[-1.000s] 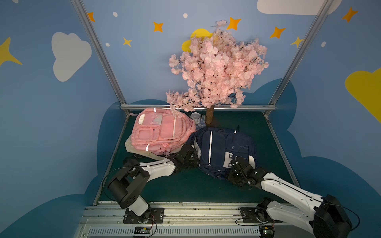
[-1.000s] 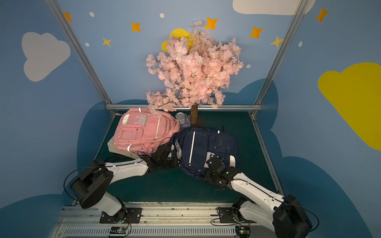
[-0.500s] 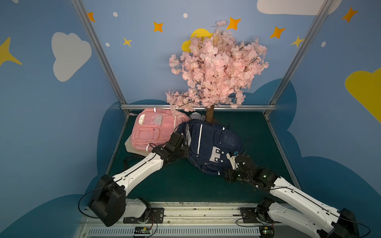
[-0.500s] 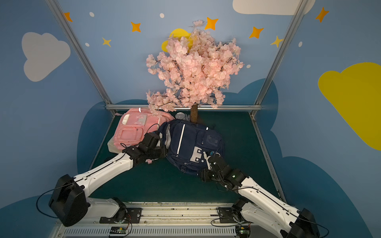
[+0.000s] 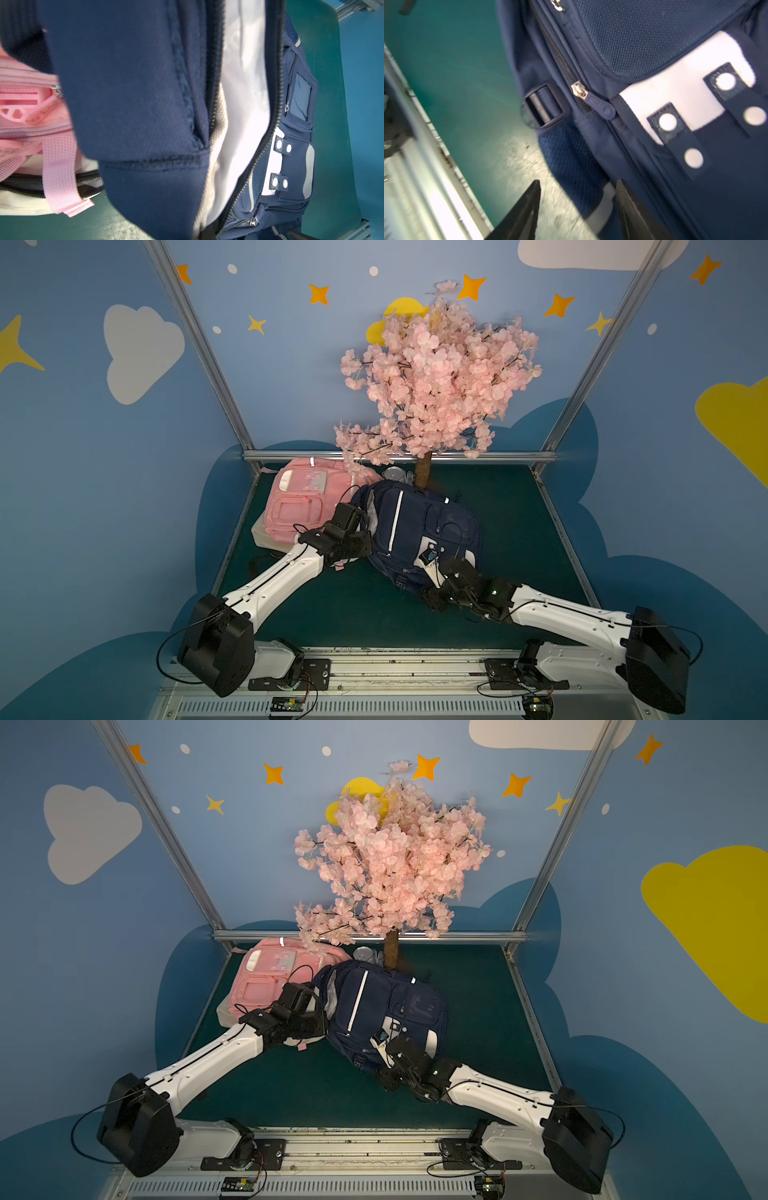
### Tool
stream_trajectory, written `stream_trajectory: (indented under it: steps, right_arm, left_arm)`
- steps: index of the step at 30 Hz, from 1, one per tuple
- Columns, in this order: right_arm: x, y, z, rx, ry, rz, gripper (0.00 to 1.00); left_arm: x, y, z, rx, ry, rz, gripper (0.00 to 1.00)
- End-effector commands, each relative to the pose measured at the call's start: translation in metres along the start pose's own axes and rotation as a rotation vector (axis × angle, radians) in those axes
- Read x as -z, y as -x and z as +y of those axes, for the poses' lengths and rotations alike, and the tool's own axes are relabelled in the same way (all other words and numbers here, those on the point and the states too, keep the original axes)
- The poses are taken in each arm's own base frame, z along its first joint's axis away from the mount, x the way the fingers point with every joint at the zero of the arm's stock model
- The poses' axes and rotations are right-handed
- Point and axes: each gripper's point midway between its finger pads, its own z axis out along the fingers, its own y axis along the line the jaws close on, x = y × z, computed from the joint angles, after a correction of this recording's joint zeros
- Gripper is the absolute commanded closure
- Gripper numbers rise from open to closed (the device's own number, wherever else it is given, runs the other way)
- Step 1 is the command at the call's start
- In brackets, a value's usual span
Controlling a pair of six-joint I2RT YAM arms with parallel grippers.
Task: Zip up the backpack
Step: Move the backpack to the center of the board, then zip the zipper on the backpack.
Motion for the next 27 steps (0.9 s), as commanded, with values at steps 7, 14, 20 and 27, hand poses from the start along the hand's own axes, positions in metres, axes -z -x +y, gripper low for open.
stream_trajectory:
  steps: [7, 14, 20, 27]
  right_arm:
    - [-0.04, -0.012, -0.009, 0.075, -0.13, 0.033, 0.4]
    - [-0.038, -0.011, 0.01, 0.148, -0.101, 0.036, 0.4]
    - [-0.027, -0.012, 0.033, 0.189, 0.038, -0.019, 0.37]
    - [-0.045, -0.012, 0.019, 0.219, -0.08, 0.066, 0.37]
  left_arm:
    - [0.007, 0.016, -0.001, 0.019, -0.035, -0.037, 0.97]
    - [0.003, 0.019, 0.003, 0.04, -0.033, -0.028, 0.97]
    - [-0.001, 0.022, 0.012, 0.054, -0.02, -0.022, 0.97]
    - [0.004, 0.028, 0.011, 0.058, -0.026, -0.035, 0.97]
